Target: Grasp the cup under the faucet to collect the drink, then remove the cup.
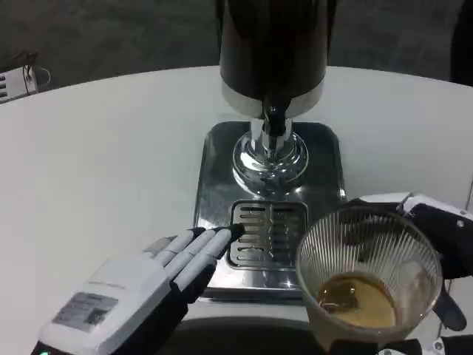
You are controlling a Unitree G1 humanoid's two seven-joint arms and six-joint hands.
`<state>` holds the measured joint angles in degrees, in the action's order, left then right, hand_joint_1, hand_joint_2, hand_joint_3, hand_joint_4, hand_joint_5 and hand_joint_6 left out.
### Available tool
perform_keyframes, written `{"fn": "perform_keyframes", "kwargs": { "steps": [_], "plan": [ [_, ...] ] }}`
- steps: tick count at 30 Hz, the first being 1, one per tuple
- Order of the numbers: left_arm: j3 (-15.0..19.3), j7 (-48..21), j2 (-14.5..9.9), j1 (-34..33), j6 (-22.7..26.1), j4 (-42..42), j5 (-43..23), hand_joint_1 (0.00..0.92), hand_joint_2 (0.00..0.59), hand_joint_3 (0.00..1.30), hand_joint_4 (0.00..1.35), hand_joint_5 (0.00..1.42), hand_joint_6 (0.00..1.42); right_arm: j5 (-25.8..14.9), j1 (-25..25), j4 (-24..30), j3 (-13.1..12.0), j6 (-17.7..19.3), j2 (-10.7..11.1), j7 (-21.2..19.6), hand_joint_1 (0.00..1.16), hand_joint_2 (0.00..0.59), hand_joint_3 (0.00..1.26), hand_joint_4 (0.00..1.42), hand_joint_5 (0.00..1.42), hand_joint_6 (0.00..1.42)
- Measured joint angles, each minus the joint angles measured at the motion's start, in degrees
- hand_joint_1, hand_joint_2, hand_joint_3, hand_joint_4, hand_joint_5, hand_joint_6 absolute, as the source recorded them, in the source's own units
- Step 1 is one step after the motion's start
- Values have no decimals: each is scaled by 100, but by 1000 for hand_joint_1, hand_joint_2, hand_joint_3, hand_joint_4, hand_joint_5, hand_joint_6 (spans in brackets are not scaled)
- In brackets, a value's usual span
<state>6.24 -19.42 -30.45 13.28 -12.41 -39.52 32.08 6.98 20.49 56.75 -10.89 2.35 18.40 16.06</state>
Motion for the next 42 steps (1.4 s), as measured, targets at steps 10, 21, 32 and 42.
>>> {"fn": "perform_keyframes", "kwargs": {
  "steps": [10,21,32,42],
  "plan": [
    [-3,-43,-18,-4,19,26,-2,0,70,0,0,0,40,0,37,-1,2,16,0,1,941,211,1168,1381,1424,1424],
    [45,-49,-57,50,19,26,-33,0,77,0,0,0,40,2,170,5,13,83,-11,1,941,211,1168,1381,1424,1424],
    [89,-49,-70,135,17,26,-41,0,78,0,0,0,40,2,282,52,14,99,-27,1,940,211,1168,1381,1424,1417],
    [89,-76,-73,130,18,26,-41,0,78,0,0,0,40,1,303,70,12,113,-31,1,938,216,1168,1381,1424,1416]
  ]
}}
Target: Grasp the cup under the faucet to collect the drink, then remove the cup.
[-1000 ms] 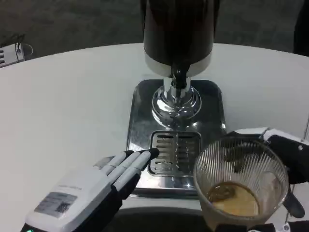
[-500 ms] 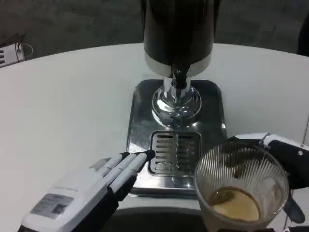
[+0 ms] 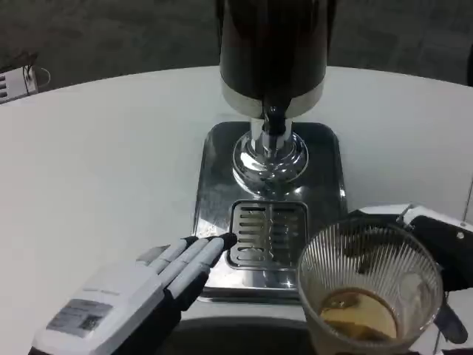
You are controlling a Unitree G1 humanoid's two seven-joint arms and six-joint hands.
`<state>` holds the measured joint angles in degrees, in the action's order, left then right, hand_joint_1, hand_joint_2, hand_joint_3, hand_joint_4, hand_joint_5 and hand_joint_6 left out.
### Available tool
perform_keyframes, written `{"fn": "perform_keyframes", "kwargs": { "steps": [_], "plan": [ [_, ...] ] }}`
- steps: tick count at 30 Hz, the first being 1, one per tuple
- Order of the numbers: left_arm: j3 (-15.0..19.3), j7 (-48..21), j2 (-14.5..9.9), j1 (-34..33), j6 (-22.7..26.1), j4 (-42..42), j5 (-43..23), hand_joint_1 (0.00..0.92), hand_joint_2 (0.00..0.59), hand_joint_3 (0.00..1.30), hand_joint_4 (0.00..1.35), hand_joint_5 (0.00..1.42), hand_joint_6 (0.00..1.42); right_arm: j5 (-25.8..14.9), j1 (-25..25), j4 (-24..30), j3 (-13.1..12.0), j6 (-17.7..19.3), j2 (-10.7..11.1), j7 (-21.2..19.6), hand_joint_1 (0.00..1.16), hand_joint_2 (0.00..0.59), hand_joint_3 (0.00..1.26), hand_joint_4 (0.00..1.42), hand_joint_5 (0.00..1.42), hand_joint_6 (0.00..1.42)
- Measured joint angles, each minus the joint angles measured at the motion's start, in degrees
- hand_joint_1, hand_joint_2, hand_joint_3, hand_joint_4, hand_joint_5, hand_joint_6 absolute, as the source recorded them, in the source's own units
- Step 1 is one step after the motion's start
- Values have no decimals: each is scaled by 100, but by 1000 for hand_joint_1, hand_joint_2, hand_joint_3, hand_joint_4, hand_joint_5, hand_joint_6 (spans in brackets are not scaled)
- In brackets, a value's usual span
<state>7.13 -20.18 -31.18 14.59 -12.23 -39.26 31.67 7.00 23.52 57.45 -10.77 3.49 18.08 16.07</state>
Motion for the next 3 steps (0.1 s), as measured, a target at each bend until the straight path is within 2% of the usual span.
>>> {"fn": "perform_keyframes", "kwargs": {
  "steps": [3],
  "plan": [
    [0,-17,0,-1,0,0,0,0,78,0,0,0,40,0,-3,0,-1,0,0,0,937,218,1168,1381,1424,1416]
  ]
}}
